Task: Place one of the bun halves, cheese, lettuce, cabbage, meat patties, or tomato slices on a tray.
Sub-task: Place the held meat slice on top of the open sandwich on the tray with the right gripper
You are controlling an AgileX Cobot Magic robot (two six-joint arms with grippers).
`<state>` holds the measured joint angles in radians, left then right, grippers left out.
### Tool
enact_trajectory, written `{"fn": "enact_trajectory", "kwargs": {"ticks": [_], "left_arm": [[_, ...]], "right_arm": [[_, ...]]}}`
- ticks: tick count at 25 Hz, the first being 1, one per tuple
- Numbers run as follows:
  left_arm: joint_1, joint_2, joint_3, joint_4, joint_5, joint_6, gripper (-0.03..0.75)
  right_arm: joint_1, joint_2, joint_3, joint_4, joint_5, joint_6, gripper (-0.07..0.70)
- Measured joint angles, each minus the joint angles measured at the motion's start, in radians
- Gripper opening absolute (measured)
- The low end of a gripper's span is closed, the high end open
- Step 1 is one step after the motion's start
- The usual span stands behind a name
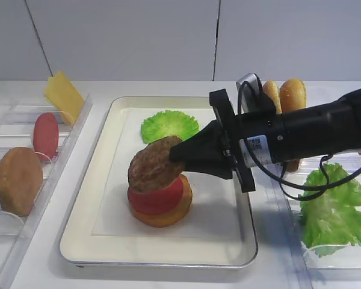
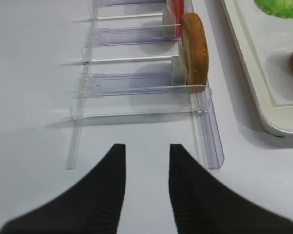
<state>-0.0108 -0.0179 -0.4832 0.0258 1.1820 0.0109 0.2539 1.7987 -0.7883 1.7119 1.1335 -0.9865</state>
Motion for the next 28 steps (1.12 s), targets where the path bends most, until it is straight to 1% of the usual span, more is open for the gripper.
{"fn": "enact_trajectory", "kwargs": {"ticks": [6, 12, 18, 28], "left_arm": [[0.000, 0.000, 0.000, 0.000, 0.000, 0.000, 0.205], [0.000, 0.000, 0.000, 0.000, 0.000, 0.000, 0.205], [0.000, 0.000, 0.000, 0.000, 0.000, 0.000, 0.205], [0.000, 0.000, 0.000, 0.000, 0.000, 0.000, 0.205]], "right_arm": [[0.000, 0.000, 0.000, -0.028, 0.006, -0.001, 0.171], [-0.001, 0.007, 0.000, -0.028, -0.036, -0.001, 0.171], [-0.001, 0.007, 0.000, -0.028, -0.062, -0.001, 0.171], [0.002, 0.007, 0.000, 0.002, -0.068, 0.012, 0.171]]}}
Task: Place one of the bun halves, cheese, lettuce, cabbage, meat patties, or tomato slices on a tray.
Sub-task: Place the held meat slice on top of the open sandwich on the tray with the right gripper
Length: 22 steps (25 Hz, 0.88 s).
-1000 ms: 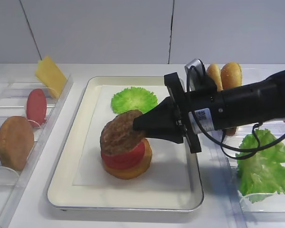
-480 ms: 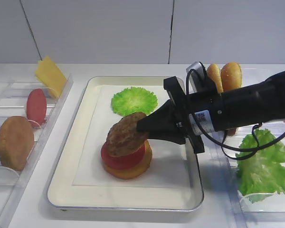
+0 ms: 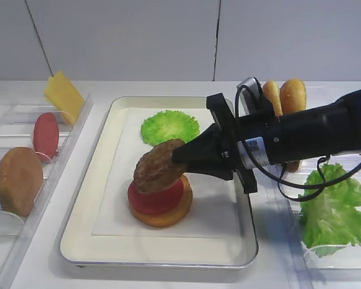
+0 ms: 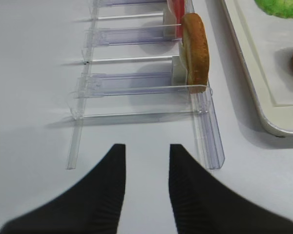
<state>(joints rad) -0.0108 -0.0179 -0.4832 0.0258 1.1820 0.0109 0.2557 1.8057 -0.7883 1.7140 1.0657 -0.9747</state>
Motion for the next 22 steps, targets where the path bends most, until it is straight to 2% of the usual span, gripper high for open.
{"fn": "enact_trajectory", "kwargs": {"ticks": [6, 15, 22], "left_arm": [[0.000, 0.000, 0.000, 0.000, 0.000, 0.000, 0.205], [0.000, 0.000, 0.000, 0.000, 0.000, 0.000, 0.205], [0.000, 0.000, 0.000, 0.000, 0.000, 0.000, 0.205]], "right_arm": [[0.048, 0.001, 0.000, 0.004, -0.031, 0.001, 0.171], [0.050, 0.001, 0.000, 0.004, -0.076, 0.006, 0.171], [0.050, 0.001, 0.000, 0.003, -0.089, 0.008, 0.171]]}}
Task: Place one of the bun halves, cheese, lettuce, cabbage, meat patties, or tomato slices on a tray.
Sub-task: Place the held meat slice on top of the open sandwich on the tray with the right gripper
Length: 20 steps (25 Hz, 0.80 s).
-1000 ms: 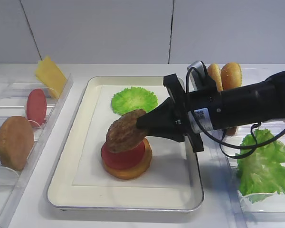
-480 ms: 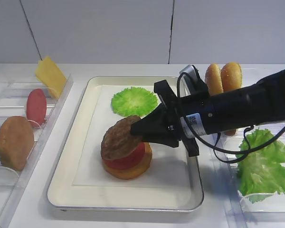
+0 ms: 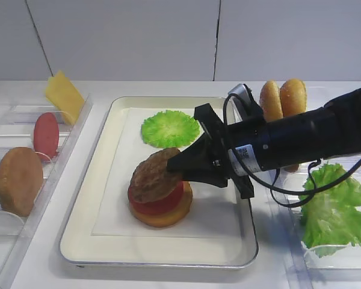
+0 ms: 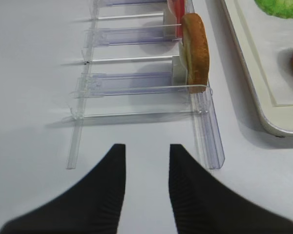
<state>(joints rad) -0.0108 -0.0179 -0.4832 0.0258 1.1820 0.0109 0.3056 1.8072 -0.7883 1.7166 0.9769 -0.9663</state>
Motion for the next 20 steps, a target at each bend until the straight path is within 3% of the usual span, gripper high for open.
{"fn": "enact_trajectory", "kwargs": {"ticks": [5, 13, 20], "left_arm": [[0.000, 0.000, 0.000, 0.000, 0.000, 0.000, 0.205], [0.000, 0.000, 0.000, 0.000, 0.000, 0.000, 0.205], [0.000, 0.000, 0.000, 0.000, 0.000, 0.000, 0.205]], "right_arm": [[0.000, 0.000, 0.000, -0.002, -0.008, 0.000, 0.174], [0.000, 0.000, 0.000, -0.002, -0.037, 0.004, 0.319], [0.000, 0.000, 0.000, -0.040, -0.039, 0.019, 0.338]]}}
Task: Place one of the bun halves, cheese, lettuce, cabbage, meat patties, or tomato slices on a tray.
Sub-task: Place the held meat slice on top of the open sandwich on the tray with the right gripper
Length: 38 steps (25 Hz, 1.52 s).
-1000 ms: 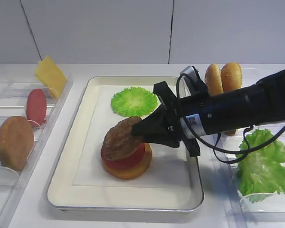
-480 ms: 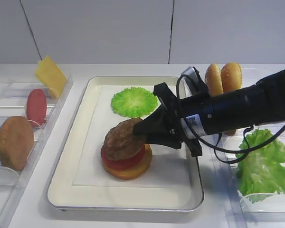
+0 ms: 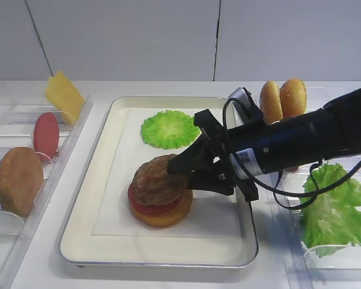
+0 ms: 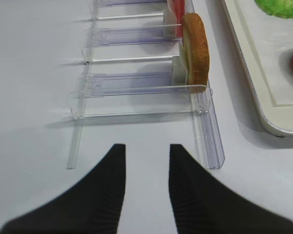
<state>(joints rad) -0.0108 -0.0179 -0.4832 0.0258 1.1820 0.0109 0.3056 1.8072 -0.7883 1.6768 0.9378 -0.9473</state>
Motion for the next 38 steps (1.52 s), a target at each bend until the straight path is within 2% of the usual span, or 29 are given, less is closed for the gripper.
{"fn": "enact_trajectory", "kwargs": {"ticks": [9, 20, 25, 31, 38], "left_arm": [[0.000, 0.000, 0.000, 0.000, 0.000, 0.000, 0.205], [0.000, 0.000, 0.000, 0.000, 0.000, 0.000, 0.205], [0.000, 0.000, 0.000, 0.000, 0.000, 0.000, 0.205], [0.000, 0.000, 0.000, 0.000, 0.000, 0.000, 0.205], [0.000, 0.000, 0.000, 0.000, 0.000, 0.000, 0.205]], "right_arm": [[0.000, 0.000, 0.000, -0.008, 0.002, 0.010, 0.340], [0.000, 0.000, -0.003, -0.053, 0.015, 0.079, 0.340], [0.002, 0.000, -0.008, -0.057, 0.004, 0.100, 0.340], [0.039, 0.000, -0.026, -0.086, -0.049, 0.133, 0.340], [0.040, 0.000, -0.032, -0.110, -0.056, 0.164, 0.340]]}}
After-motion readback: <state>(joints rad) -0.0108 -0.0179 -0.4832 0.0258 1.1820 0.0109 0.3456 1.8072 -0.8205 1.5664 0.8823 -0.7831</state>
